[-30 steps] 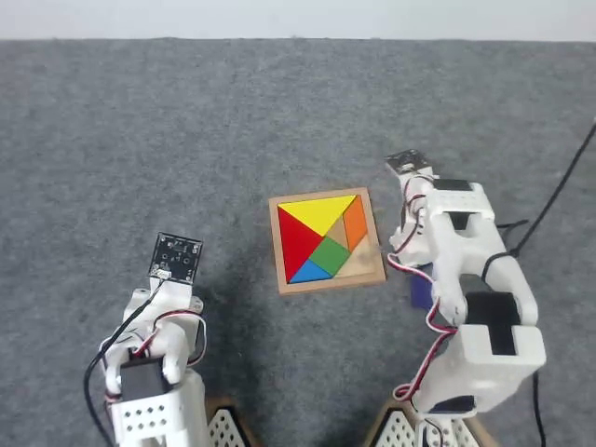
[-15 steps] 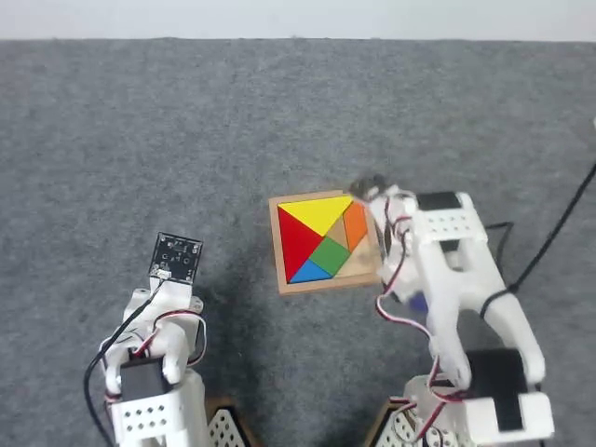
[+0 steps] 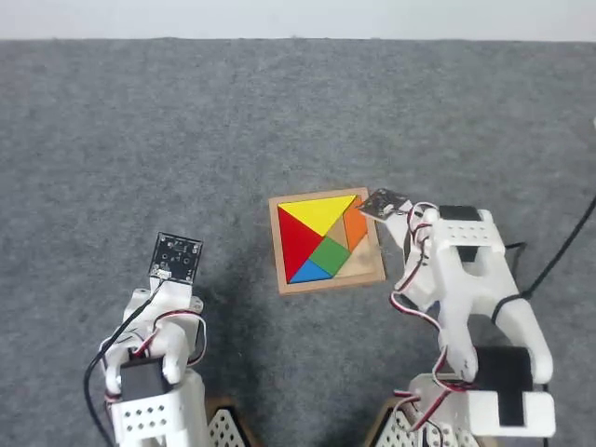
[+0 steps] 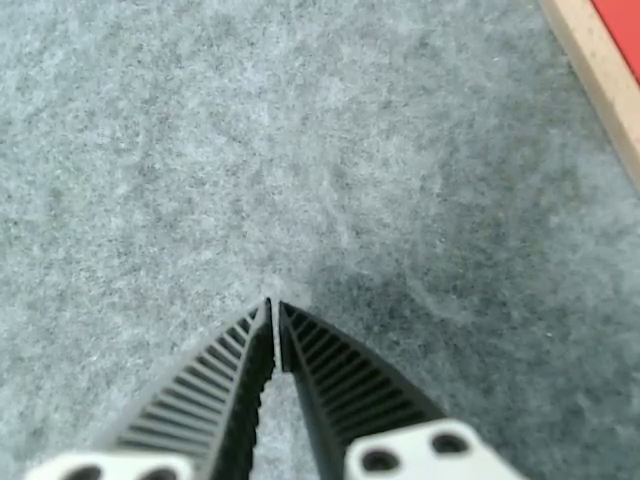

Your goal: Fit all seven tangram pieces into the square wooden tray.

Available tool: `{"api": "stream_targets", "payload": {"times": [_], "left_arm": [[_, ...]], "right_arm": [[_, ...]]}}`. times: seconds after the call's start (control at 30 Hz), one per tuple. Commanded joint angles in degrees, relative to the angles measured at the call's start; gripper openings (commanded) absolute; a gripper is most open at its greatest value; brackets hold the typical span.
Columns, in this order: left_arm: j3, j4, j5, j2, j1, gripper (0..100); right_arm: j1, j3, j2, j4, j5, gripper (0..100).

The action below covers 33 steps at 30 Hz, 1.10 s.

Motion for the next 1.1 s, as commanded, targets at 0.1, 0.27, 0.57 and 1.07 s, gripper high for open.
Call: {"api": "stream_targets", "payload": {"times": [0.1, 0.27, 0.57, 1.07], "left_arm": [[-0.4, 0.3, -0.8, -1.1, -0.4, 1], [-0.4, 0.3, -0.8, -1.1, -0.4, 1], [-0.4, 0.3, -0.8, -1.1, -0.4, 1], [-0.4, 0.3, -0.8, -1.1, -0.4, 1]], "right_arm": [[0.0, 5.2, -0.3, -9.5, 1.8, 28.1], [-0.1, 6.0, -0.2, -10.5, 4.0, 28.1], [0.2, 2.2, 3.5, -9.4, 2.6, 8.7], [1.5, 1.7, -7.8, 0.2, 16.1, 9.0]]}}
